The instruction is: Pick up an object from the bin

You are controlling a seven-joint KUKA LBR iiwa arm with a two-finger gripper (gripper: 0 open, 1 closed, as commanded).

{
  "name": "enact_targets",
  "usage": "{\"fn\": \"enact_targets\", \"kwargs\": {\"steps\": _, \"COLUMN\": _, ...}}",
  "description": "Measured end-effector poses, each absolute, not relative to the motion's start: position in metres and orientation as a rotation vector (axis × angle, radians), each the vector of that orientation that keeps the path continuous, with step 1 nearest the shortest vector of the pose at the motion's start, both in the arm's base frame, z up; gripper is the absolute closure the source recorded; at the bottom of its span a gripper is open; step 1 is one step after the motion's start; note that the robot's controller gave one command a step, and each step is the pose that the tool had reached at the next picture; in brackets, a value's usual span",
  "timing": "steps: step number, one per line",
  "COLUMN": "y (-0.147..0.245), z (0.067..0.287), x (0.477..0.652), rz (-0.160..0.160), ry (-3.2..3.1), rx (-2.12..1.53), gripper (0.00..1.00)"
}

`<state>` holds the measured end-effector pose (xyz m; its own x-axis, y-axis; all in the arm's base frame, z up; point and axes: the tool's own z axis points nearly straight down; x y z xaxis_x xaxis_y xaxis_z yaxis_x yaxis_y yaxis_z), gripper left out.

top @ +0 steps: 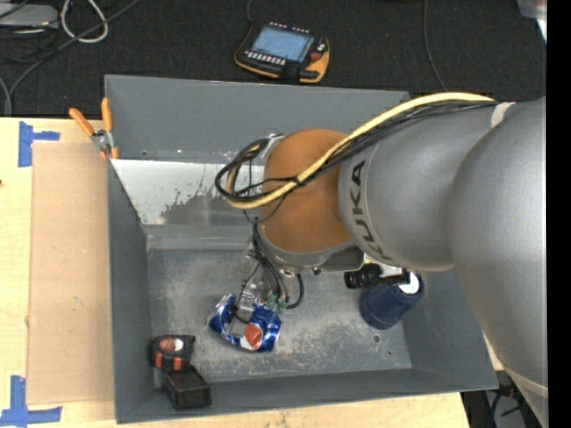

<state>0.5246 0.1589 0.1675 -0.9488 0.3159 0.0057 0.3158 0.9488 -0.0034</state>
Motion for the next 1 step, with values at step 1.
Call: {"fn": "enact_targets", "kwargs": {"steps": 1, "y": 0.1589, "z": 0.1675, "x": 0.5246, "rz": 0.004, "ry": -3.095, "rx": -0.501, "gripper": 0.00}}
